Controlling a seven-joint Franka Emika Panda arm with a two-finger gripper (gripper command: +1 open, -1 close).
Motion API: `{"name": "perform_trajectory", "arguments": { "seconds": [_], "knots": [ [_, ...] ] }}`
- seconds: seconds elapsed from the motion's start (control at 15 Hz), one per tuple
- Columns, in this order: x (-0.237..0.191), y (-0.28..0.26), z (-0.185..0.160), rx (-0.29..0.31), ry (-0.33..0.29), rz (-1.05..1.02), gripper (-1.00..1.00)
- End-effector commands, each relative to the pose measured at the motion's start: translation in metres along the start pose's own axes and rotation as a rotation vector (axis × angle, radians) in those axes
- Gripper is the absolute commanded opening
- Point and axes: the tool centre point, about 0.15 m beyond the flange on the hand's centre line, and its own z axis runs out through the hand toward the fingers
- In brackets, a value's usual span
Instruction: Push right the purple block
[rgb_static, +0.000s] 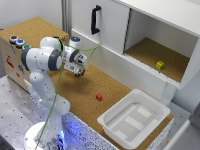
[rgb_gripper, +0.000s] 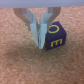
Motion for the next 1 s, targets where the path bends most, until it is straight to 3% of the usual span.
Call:
{"name": "perform_trajectory", "arguments": {
  "seconds": [0.0, 0.8, 0.87, 0.93],
  "knots": [
    [0.026, 0.029, 0.002, -0.008, -0.026, -0.001, -1.0],
    [0.058, 0.025, -0.004, -0.01, -0.044, -0.021, -1.0],
    [0.055, 0.019, -0.015, -0.03, -0.055, -0.012, 1.0],
    [0.051, 0.013, -0.027, -0.073, -0.092, 0.005, 1.0]
  ]
}}
